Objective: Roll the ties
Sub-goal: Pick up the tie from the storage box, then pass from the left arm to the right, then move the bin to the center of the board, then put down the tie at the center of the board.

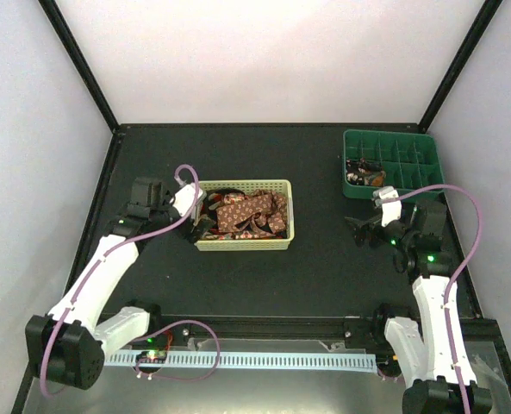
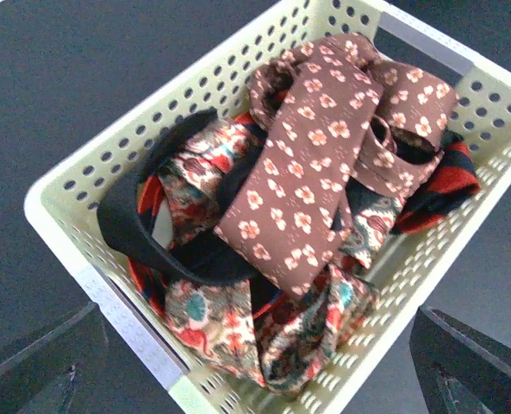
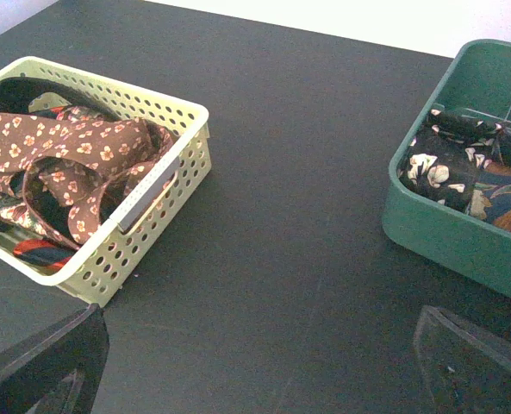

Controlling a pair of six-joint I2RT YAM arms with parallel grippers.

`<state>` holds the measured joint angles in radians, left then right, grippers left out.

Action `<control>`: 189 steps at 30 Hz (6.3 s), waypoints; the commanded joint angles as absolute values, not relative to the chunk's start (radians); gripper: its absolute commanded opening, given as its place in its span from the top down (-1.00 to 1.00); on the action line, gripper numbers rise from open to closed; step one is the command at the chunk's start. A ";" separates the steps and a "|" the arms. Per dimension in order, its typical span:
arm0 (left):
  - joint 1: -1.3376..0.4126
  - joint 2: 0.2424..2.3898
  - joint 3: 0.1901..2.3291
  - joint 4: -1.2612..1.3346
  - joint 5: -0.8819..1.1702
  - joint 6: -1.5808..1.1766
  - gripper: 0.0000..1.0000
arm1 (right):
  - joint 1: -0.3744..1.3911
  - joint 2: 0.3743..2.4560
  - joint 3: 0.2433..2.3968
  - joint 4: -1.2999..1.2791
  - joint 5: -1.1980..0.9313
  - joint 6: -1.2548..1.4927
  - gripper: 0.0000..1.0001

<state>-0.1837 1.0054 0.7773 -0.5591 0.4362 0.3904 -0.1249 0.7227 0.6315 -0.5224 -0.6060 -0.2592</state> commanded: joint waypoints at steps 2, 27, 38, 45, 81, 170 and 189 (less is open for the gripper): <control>-0.221 1.118 0.934 -0.479 0.377 0.367 -0.97 | -0.129 0.717 0.638 -0.512 -0.620 -0.254 -0.99; -0.629 1.841 1.385 -0.581 0.026 0.453 -0.55 | -0.129 0.718 0.638 -0.514 -0.618 -0.257 -0.99; -0.597 1.695 1.413 -0.550 0.075 0.429 0.97 | -0.128 0.716 0.638 -0.515 -0.621 -0.255 -0.99; -0.546 1.499 1.488 -0.560 0.208 0.385 0.97 | -0.129 0.707 0.638 -0.515 -0.632 -0.254 -0.99; -0.643 1.293 1.778 -0.680 0.711 0.243 0.97 | 0.202 0.793 1.113 -0.312 -1.030 0.043 -0.99; -0.445 1.412 0.793 -0.011 0.953 0.491 -0.97 | 0.361 1.184 1.602 -0.306 -1.064 0.078 0.97; -0.600 1.558 0.775 0.211 0.919 0.161 0.01 | 0.360 1.206 1.653 -0.230 -1.105 0.168 0.97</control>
